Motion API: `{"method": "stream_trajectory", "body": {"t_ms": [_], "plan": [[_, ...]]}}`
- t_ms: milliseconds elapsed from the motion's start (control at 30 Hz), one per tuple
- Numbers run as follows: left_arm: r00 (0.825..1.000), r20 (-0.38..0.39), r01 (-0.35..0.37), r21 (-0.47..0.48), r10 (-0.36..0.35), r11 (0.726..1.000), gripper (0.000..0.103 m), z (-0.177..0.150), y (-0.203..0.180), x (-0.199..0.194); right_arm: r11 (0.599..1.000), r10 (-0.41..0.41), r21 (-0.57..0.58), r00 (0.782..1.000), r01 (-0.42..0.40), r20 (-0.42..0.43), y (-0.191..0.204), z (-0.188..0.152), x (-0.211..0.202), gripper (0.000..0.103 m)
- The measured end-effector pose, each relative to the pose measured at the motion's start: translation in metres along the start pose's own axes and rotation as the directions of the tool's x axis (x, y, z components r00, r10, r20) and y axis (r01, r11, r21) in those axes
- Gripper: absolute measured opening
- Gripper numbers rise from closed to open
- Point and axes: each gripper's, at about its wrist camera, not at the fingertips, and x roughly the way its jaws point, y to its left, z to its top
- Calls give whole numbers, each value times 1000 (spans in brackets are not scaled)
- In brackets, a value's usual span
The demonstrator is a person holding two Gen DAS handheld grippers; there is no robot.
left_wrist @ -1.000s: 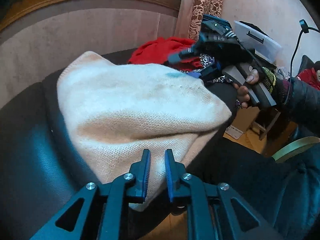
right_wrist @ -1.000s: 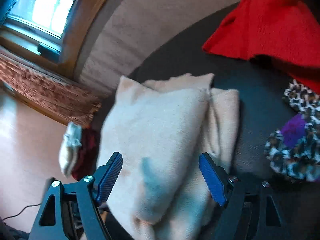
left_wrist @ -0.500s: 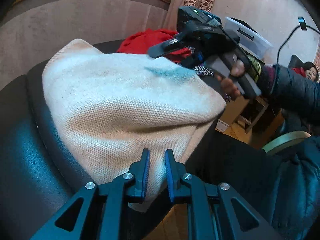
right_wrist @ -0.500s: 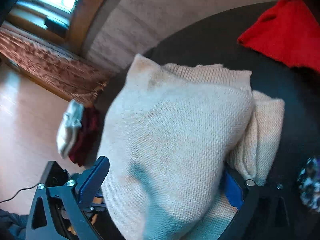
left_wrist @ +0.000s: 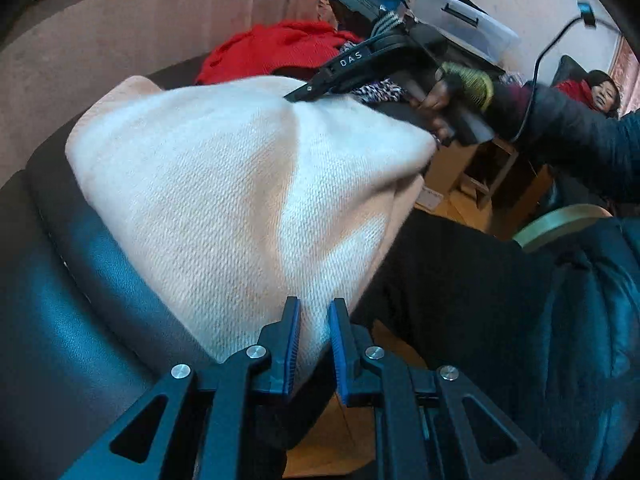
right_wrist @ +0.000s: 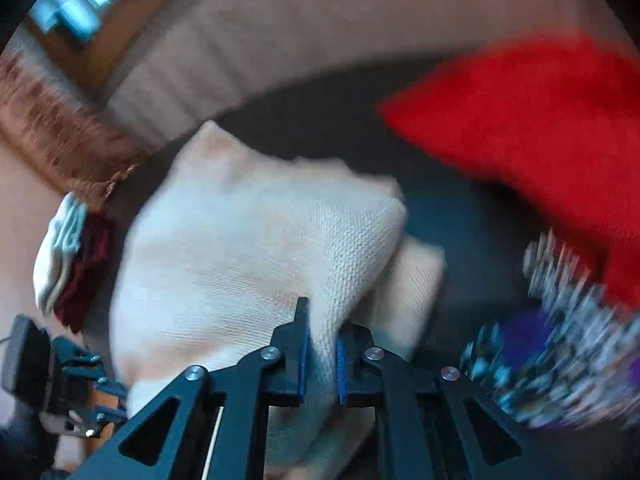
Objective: Fold clothes
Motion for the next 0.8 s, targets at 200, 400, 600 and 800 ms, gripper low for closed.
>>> {"method": "stream_trajectory", "body": {"t_ms": [200,400,600,800], "plan": [[977,170,150,-131,-127,980,13,16,15,-33,989,117,76,990,-123,84,-5,-1,-20,58],[924,381,144,-336,-5,931,14,44,69,-39,955,295,-22,956,-295,-13,2,-33,-67,77],[928,368,104,-399,56,911,15,66,88,-12,938,307,-104,932,-330,-194,30,-74,-57,79],[941,326,28,-354,95,935,16,87,73,6,902,363,-159,906,-401,-218,47,-72,-40,79]]}}
